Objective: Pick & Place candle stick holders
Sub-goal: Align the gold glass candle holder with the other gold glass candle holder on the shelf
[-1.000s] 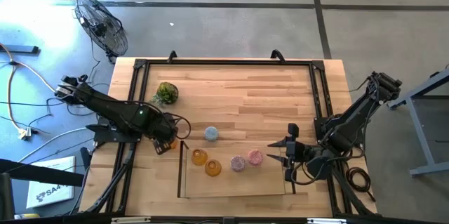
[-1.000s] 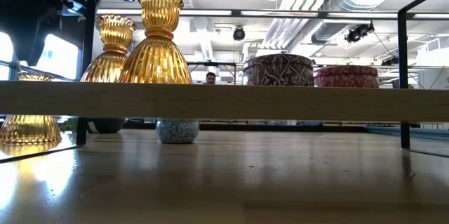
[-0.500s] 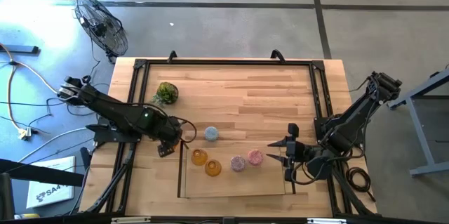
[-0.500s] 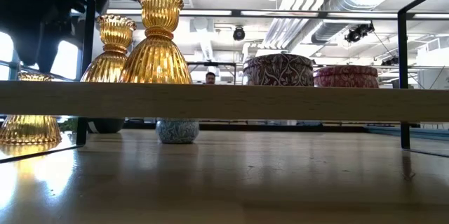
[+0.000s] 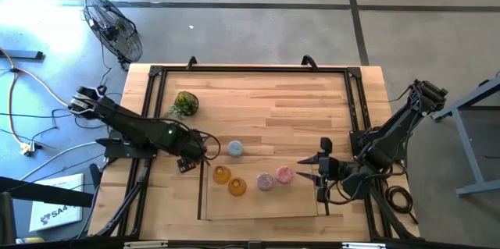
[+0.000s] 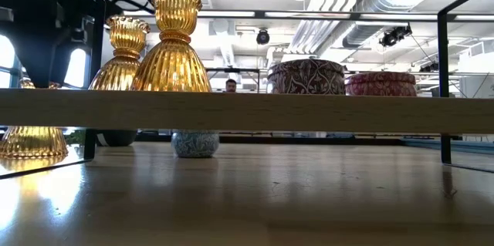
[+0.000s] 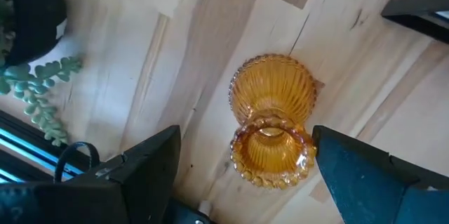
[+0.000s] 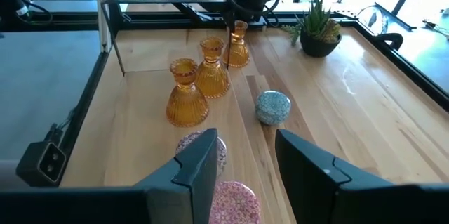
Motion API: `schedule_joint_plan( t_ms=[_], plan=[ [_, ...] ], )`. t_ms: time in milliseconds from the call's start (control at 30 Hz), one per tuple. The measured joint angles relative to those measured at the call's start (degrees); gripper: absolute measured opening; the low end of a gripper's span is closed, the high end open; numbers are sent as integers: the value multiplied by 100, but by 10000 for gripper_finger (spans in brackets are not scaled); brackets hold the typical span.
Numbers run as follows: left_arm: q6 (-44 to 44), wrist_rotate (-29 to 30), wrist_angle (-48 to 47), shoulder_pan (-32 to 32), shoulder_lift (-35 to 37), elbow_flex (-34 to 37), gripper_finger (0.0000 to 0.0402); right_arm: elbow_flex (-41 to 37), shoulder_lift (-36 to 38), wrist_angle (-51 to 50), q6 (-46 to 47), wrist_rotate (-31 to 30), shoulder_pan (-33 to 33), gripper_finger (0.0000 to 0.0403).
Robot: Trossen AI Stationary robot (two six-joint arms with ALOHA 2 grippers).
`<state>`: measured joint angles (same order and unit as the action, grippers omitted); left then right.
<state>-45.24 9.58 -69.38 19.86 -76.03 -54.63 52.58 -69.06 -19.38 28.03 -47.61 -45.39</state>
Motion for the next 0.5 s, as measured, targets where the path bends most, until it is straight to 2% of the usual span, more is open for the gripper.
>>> schedule_joint_plan(
  t_ms=[133, 267, 500],
  plan=[
    [4, -193, -45, -3, -111, 2, 315, 0, 0, 21, 0, 45, 0, 140],
    [0, -73, -122, 0, -226, 14, 315, 0, 0, 47, 0, 47, 0, 140],
    [138, -239, 218, -169, -207, 560, 315, 0, 2, 86, 0, 89, 0, 140]
  ],
)
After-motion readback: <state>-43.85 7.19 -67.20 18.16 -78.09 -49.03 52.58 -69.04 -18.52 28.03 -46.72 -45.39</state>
